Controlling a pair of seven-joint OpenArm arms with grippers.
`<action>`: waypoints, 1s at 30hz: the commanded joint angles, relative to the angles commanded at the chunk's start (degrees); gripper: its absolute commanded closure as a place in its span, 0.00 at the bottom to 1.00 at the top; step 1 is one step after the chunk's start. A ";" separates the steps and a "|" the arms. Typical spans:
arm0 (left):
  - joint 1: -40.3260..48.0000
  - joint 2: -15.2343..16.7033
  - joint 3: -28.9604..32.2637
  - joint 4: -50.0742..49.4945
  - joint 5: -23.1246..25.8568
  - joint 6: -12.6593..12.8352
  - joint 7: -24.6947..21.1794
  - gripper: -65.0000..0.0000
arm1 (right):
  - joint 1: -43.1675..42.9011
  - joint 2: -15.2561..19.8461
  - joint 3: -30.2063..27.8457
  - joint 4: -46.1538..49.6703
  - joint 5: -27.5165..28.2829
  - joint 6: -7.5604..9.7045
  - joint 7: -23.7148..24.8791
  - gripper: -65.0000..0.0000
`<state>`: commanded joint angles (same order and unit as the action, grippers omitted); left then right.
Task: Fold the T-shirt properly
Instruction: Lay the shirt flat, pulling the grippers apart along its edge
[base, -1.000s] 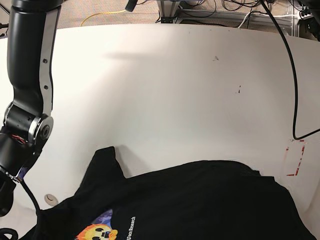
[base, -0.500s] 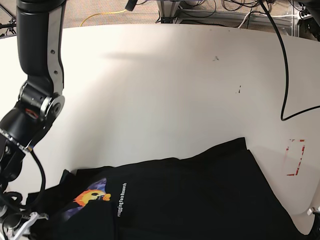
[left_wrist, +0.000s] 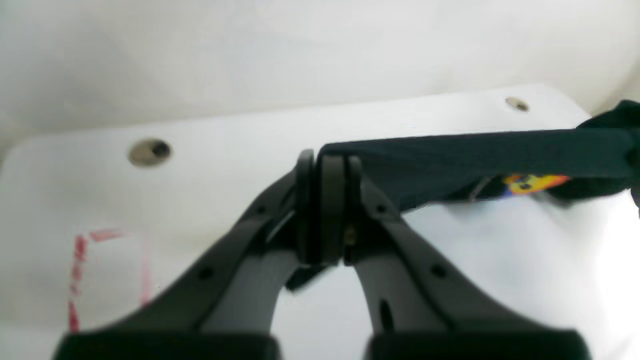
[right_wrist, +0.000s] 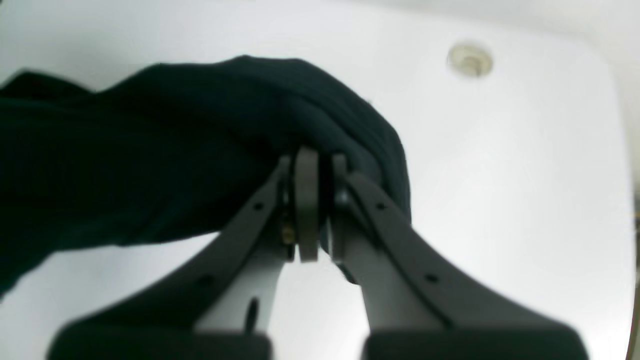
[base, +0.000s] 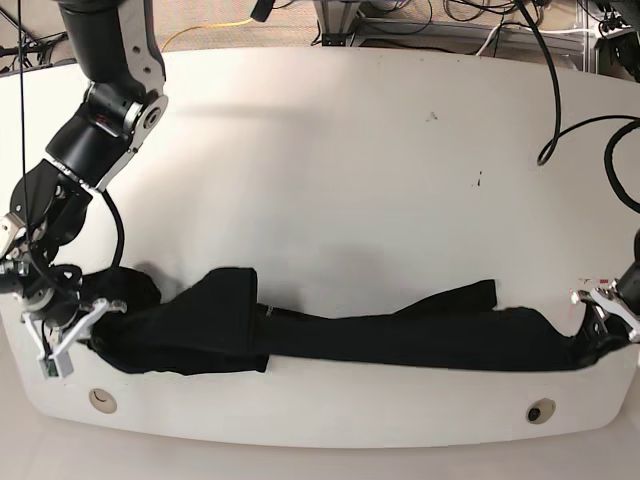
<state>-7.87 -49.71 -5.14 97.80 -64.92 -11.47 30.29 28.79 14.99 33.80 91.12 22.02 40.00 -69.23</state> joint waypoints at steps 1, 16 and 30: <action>2.11 0.26 -0.44 0.53 0.00 0.00 -0.09 1.00 | -1.76 -0.53 0.44 0.97 0.00 0.00 -0.09 1.00; 26.37 8.44 -8.00 3.78 11.87 -6.24 0.00 1.00 | -26.02 -9.76 8.18 7.74 8.62 0.00 -3.78 1.00; 29.54 9.23 -12.04 3.78 24.00 -15.03 0.09 1.00 | -41.41 -9.76 8.26 7.74 37.10 0.00 -6.86 0.36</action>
<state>21.67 -40.48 -17.19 101.58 -40.92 -26.51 30.37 -12.62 5.23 42.07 98.86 59.12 40.00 -76.09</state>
